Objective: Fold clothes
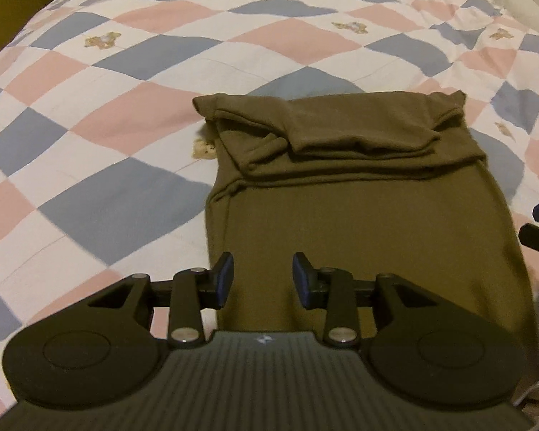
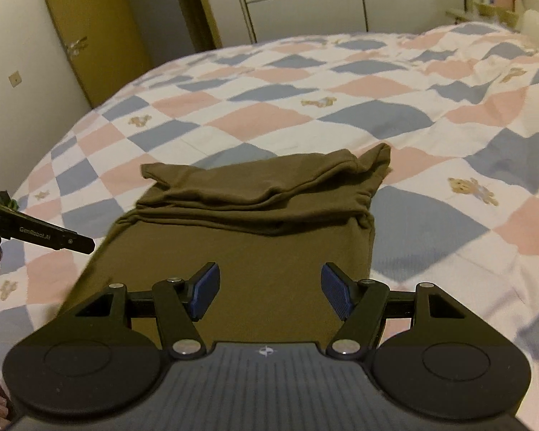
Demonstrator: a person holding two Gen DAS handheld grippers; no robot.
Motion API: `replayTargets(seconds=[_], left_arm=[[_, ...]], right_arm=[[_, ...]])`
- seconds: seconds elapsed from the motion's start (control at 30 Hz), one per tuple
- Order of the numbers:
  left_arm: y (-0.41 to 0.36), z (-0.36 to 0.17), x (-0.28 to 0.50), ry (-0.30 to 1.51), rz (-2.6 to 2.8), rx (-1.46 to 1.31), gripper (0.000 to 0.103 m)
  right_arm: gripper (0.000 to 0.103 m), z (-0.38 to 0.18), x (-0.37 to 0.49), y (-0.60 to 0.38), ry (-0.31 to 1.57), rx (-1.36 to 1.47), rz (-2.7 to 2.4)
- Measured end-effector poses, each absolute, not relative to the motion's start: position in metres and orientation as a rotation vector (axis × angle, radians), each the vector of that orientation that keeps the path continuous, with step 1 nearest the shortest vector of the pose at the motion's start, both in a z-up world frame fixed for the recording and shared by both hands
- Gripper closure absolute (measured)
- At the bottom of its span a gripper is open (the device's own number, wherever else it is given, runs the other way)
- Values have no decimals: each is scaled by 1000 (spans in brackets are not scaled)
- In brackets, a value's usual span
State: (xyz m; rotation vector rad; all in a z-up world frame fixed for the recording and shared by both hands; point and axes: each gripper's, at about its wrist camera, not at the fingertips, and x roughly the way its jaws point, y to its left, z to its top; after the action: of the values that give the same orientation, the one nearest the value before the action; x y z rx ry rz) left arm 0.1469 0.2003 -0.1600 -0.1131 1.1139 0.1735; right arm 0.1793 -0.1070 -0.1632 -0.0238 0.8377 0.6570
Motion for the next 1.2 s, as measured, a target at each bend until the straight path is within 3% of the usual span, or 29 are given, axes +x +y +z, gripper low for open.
replayTargets(seconds=[0.37,0.8,1.03,1.2], left_arm=[[195,-124,88,1079,135,-83,71],[181,-143,53,1096,90,-53,71],[160,-163,-35,949,-96,434,72],[132,-196,-98,918,-253,768,66]], right_arm=[[37,-134,105,-122,811,3,622],[37,-152,88,-129,870,-17,636],[38,-162,56,-142,823,-372,718],[40,-186,3,-149,725,-756,828]])
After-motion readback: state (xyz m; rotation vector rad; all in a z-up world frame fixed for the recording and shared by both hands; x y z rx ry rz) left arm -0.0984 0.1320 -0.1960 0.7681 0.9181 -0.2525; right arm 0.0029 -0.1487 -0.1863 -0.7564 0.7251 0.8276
